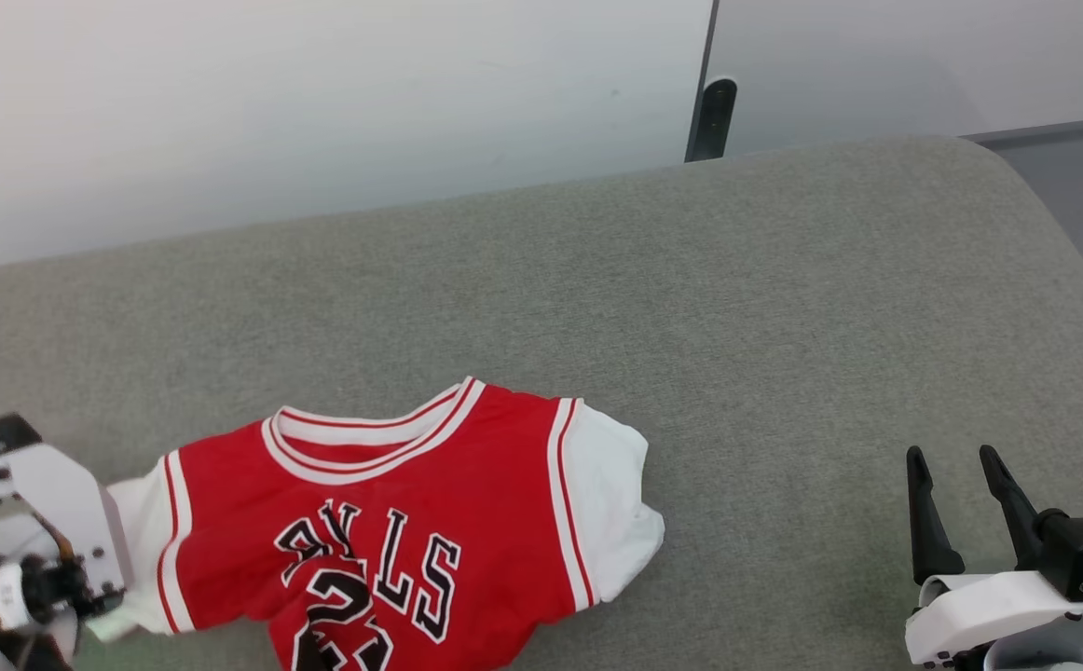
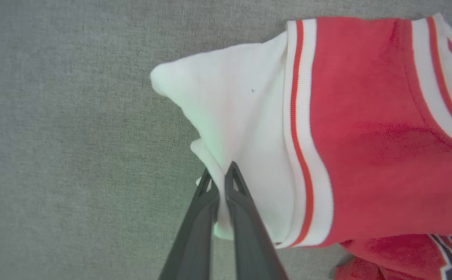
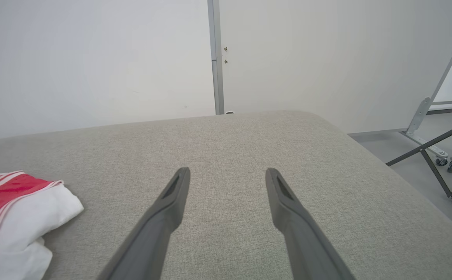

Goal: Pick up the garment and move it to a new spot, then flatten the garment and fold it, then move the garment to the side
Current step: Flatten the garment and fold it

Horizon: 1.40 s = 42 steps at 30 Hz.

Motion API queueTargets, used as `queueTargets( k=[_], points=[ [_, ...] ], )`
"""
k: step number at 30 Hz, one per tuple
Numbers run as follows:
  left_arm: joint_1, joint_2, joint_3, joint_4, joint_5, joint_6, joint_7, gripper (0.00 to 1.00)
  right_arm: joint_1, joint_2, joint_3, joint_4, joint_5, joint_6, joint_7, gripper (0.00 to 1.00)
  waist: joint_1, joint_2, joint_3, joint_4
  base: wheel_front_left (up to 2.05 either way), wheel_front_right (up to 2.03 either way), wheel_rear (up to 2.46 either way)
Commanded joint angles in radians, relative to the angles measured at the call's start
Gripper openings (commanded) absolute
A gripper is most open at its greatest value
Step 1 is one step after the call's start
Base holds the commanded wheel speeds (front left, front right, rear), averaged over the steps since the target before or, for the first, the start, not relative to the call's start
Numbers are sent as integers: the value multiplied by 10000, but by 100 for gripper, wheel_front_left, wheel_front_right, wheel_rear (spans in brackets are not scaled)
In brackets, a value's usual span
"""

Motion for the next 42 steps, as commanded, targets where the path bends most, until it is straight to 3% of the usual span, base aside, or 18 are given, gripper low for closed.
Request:
queueTargets(
  k=[1,5,6,7,15,21,26,27,28,34,42],
  points=[
    [267,-60,-29,82,-52,55,-77,0,38,13,-10,-43,-65,-11,51,100,0,0,-2,87,0,0,0],
    [355,-162,-14,295,24,-51,-408,1,3,15,5,-58,-89,-11,154,100,0,0,-57,207,0,0,0],
    [347,-212,-10,338,11,-86,-472,29,6,15,15,-55,-107,-11,197,100,0,0,-106,243,0,0,0],
    [309,-209,-2,368,70,-98,-584,100,23,15,33,-53,-117,-11,225,100,0,0,-165,273,0,0,0],
    [186,-311,-56,125,342,-293,-1208,100,250,-72,323,-131,15,-11,676,100,0,0,-700,565,0,0,0],
    [381,-534,35,-621,505,-609,-2309,100,359,-223,591,-345,193,-11,1156,100,0,0,-1024,992,0,0,0],
    [787,-901,137,-1286,678,-1254,-3870,100,366,-403,934,-383,479,-11,1535,100,0,0,-1282,1406,0,0,0],
    [965,-1057,144,-1535,809,-1622,-4619,100,331,-500,1079,-342,673,-11,1731,100,0,0,-1346,1612,0,0,0],
    [965,-1057,144,-1535,809,-1622,-4619,100,331,-500,1079,-342,673,-11,1731,100,0,0,-1346,1612,0,0,0],
    [1440,-1544,-114,-1882,1478,-2706,-6863,100,138,-725,1375,-81,1312,-11,2893,100,0,0,-1503,2320,0,0,0],
    [1832,-2120,-348,-1178,2203,-3103,-8956,100,-195,-1093,1893,154,2342,-11,5111,100,0,0,-1550,3167,0,0,0]
  ],
)
